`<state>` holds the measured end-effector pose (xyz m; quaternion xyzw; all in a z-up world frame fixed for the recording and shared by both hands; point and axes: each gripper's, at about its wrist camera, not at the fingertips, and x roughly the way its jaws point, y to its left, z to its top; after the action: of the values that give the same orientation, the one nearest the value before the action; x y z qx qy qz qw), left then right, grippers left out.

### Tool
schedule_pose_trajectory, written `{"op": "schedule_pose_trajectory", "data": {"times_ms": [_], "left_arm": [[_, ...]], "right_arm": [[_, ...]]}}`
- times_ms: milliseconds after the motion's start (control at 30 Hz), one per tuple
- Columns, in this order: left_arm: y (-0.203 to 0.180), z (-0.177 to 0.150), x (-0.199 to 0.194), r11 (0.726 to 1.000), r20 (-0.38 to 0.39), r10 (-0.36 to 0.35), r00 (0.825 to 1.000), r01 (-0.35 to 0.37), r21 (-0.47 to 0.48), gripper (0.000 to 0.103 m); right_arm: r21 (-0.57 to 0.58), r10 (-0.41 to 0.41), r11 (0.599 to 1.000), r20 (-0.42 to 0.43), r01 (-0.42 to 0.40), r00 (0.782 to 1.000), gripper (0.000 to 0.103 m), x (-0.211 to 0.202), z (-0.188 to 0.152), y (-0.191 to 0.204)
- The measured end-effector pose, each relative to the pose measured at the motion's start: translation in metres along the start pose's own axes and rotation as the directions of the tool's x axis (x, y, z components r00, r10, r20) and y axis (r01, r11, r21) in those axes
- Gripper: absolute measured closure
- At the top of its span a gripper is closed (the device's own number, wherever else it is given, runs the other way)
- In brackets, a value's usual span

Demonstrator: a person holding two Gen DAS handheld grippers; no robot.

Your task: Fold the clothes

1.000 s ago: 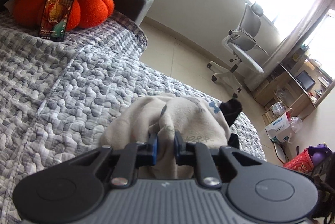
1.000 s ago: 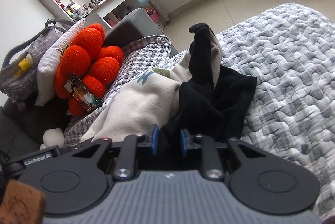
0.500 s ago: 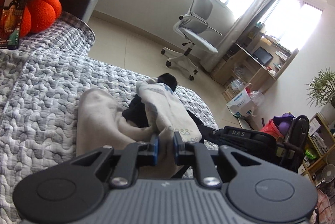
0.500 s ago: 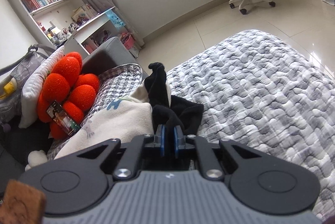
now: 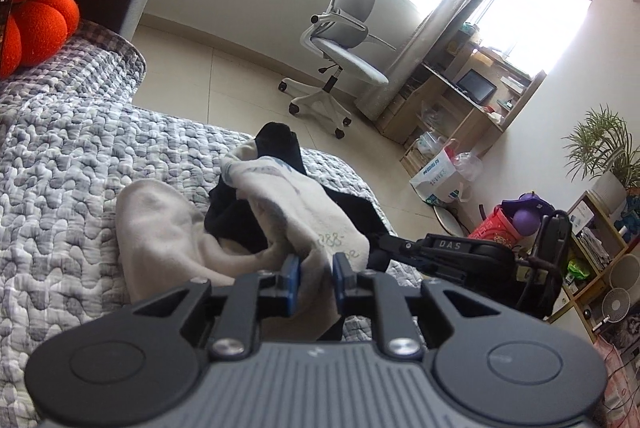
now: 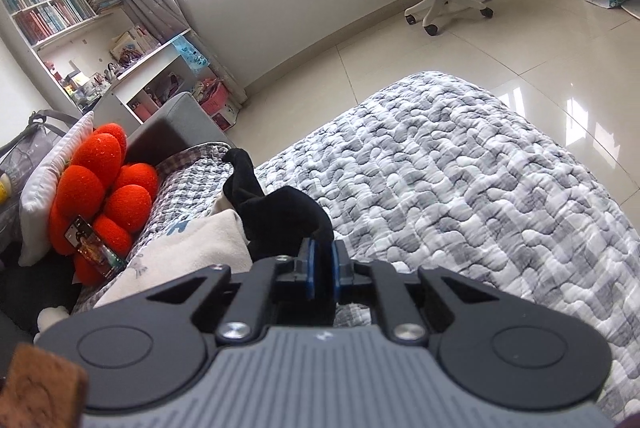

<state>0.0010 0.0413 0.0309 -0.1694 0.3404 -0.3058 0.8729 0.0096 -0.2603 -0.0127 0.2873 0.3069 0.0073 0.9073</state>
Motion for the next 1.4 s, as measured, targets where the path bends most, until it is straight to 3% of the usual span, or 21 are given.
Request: {"op": "schedule_pose_trajectory", "data": {"times_ms": [133,200,267,367,400,467,633,800,900,1000,1133,1233,1300,1367,1400], "left_arm": [[-0.003,0.002,-0.007,0.999,0.039,0.004,0.999,-0.006,0.044,0.078],[-0.004,0.003,-0.01,0.998,0.064,0.015,0.998,-0.019,0.053,0.07],[-0.003,0.004,-0.012,0.998,0.085,0.038,0.996,-0.043,0.055,0.054],[-0.001,0.005,-0.01,0.993,0.099,0.098,0.99,-0.104,0.054,0.047],[0.001,0.006,-0.009,0.991,0.102,0.117,0.988,-0.123,0.049,0.046],[0.006,0.007,-0.007,0.987,0.109,0.151,0.983,-0.156,0.036,0.039],[0.022,0.012,-0.005,0.978,0.113,0.211,0.971,-0.208,-0.033,0.029],[0.047,0.015,-0.003,0.959,0.103,0.257,0.961,-0.241,-0.149,0.029],[0.059,0.014,0.005,0.95,0.072,0.24,0.968,-0.219,-0.224,0.03],[0.062,0.012,0.019,0.944,0.035,0.243,0.969,-0.228,-0.237,0.03],[0.064,0.015,0.032,0.929,0.045,0.331,0.942,-0.317,-0.192,0.03],[0.073,0.017,0.043,0.912,0.024,0.366,0.93,-0.353,-0.208,0.031],[0.08,0.017,0.051,0.904,0.01,0.376,0.927,-0.365,-0.222,0.038],[0.083,0.016,0.058,0.898,0.001,0.386,0.923,-0.375,-0.231,0.056],[0.083,0.015,0.061,0.895,0.003,0.39,0.921,-0.378,-0.236,0.061]], "right_arm": [[0.004,0.005,1.0,-0.033,-0.005,0.999,0.087,0.006,-0.001,-0.003],[-0.009,0.003,1.0,-0.04,-0.004,0.999,0.084,0.006,-0.002,-0.001],[-0.035,-0.002,0.999,-0.045,0.0,0.999,0.084,0.006,-0.001,0.001],[-0.068,-0.002,0.998,-0.062,-0.003,0.998,0.084,0.007,0.0,0.001],[-0.076,0.001,0.997,-0.068,-0.006,0.998,0.079,0.008,0.0,0.001],[-0.07,0.012,0.997,-0.063,-0.017,0.998,0.048,0.008,0.001,-0.001],[-0.034,0.056,0.998,-0.074,-0.059,0.996,0.045,0.008,0.008,-0.005],[0.036,0.107,0.994,-0.083,-0.105,0.991,0.044,0.011,0.012,0.0],[0.064,0.142,0.989,-0.078,-0.137,0.987,0.044,0.011,0.013,0.007],[0.064,0.159,0.986,-0.069,-0.155,0.985,0.043,0.012,0.012,0.017],[0.061,0.161,0.986,-0.066,-0.157,0.985,0.043,0.016,0.01,0.027],[0.048,0.141,0.989,-0.069,-0.138,0.988,0.042,0.02,0.008,0.03],[0.031,0.113,0.993,-0.063,-0.111,0.992,0.042,0.022,0.007,0.031],[0.017,0.071,0.997,-0.067,-0.07,0.995,0.042,0.027,0.006,0.028],[0.01,0.049,0.999,-0.069,-0.049,0.996,0.042,0.029,0.005,0.027]]}}
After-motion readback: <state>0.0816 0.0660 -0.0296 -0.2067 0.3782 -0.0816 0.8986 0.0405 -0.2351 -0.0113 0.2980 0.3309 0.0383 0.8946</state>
